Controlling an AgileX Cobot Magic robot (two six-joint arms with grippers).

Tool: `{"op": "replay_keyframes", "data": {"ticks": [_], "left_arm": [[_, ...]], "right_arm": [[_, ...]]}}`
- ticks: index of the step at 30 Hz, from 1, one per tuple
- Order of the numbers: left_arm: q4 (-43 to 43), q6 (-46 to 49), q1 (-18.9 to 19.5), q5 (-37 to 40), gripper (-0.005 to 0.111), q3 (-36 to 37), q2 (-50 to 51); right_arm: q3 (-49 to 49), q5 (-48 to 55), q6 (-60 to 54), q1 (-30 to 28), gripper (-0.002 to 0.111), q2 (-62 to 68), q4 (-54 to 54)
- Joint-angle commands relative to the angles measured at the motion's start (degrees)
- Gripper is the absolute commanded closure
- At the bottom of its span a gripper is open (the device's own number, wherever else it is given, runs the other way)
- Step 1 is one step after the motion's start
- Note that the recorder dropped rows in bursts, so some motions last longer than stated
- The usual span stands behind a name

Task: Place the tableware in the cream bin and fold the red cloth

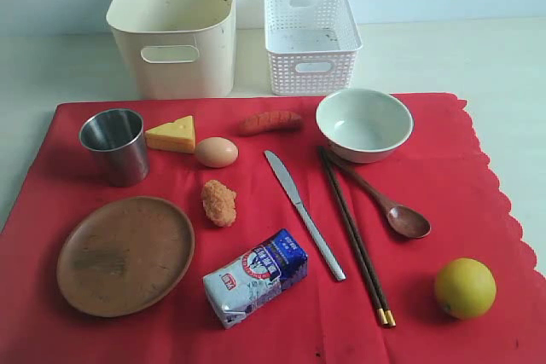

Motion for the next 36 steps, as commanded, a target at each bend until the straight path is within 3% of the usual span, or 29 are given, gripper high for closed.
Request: {"op": "replay_keyframes", "data": {"ticks": [1, 11, 17, 21, 29, 36], "left_arm": [[0.1, 0.3, 0.0, -0.3, 0.105, 0.0, -0.4], [0.1, 0.3, 0.0, -0.3, 0.105, 0.0, -0.4], [0.1, 0.3, 0.0, -0.3, 0.105, 0.0, -0.4], [0.1, 0.3, 0.0, -0.3, 0.105, 0.0, -0.4], [0.1, 0.3, 0.0, -0.3, 0.105, 0.0, -0.4], [0.1, 0.3, 0.0, -0.3, 0.105, 0.0, -0.4]], "right_arm": [[-2.2, 1.0, -0.2, -0.3, 0.108, 9.8, -0.8], [-7.5, 2.8, 0.0, 0.2, 0.108, 39.9, -2.4], [-11.9, 3.6, -0.1, 10.0, 0.107, 52.7, -2.4], [-14.6, 5.1, -0.2, 16.8, 0.094, 57.9, -2.4], [-19.3, 13.0, -5.8, 24.2, 0.059, 63.7, -2.4], [-22.1, 14.5, -8.9, 29.1, 0.046, 67.3, -2.4]]}}
